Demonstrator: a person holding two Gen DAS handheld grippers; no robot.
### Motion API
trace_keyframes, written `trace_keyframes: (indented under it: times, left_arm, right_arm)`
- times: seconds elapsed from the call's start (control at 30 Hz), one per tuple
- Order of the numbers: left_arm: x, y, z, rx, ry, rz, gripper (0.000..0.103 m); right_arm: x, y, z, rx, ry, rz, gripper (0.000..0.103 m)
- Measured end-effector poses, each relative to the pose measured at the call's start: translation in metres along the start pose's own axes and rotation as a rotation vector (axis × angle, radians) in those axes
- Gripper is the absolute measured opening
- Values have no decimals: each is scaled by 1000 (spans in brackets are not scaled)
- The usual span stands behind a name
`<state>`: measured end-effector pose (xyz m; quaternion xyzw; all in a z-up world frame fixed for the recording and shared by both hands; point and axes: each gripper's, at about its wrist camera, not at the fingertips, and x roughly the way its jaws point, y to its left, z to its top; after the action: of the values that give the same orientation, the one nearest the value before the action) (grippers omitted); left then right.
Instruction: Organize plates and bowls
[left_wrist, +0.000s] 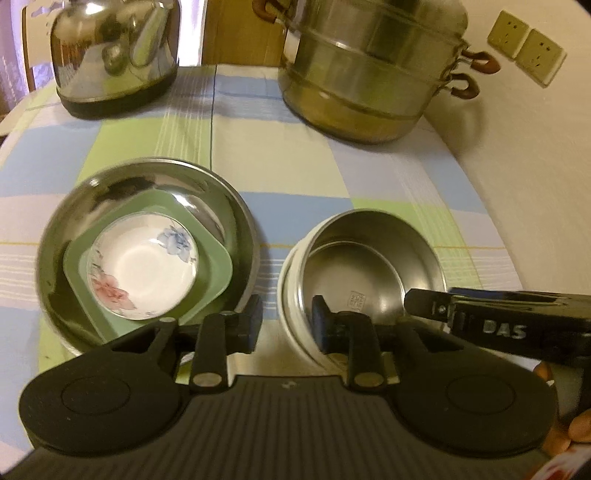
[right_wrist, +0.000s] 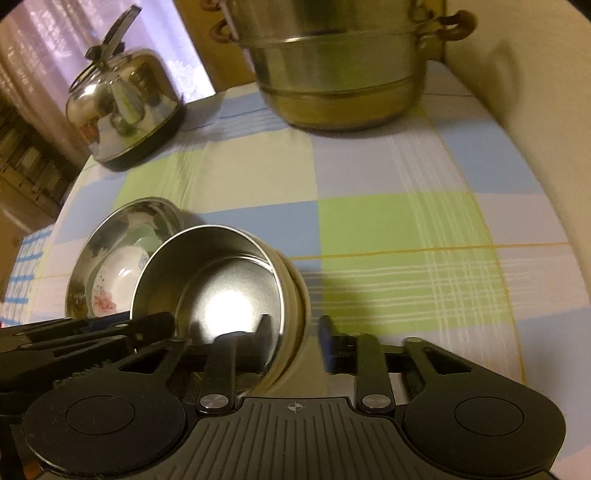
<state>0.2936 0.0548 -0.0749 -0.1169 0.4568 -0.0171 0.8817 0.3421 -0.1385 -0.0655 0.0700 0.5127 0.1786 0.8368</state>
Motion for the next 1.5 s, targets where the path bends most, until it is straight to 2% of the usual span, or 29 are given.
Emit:
trace_keyframes:
  times: [0.03, 0.13, 0.3, 0.37, 0.53, 0.73, 0.97, 1.2, 1.5]
  left_arm:
    - [-6, 2, -1, 3, -9, -3, 32]
    - [-27, 9, -5, 16, -29, -9, 37]
    - [-60, 21, -21, 55, -54, 0, 44]
    - [-74, 26, -32, 71, -55, 8, 51]
    - [-100, 39, -59, 94, -40, 23, 55]
    - [-120, 50, -86, 72, -21, 45, 55]
    - [-133, 41, -106, 50, -14, 66, 56]
    - [-141, 27, -115, 32, -18, 87, 56]
    - [-144, 18, -119, 11, -15, 101, 57]
  right_arm:
    - [-8, 1, -2, 9, -24, -4, 65]
    - [-32, 7, -12, 34, -88, 7, 71]
    - [-60, 19, -36, 75, -121, 28, 72]
    - [-69, 28, -46, 74, -124, 34, 72]
    - [-84, 45, -77, 49, -107, 43, 73]
    - [-94, 58, -103, -7, -90, 53, 73]
    - [-98, 67, -124, -96, -70, 36, 73]
    - [-108, 69, -132, -181, -83, 50, 73]
    - [-108, 66, -130, -209, -50, 76, 73]
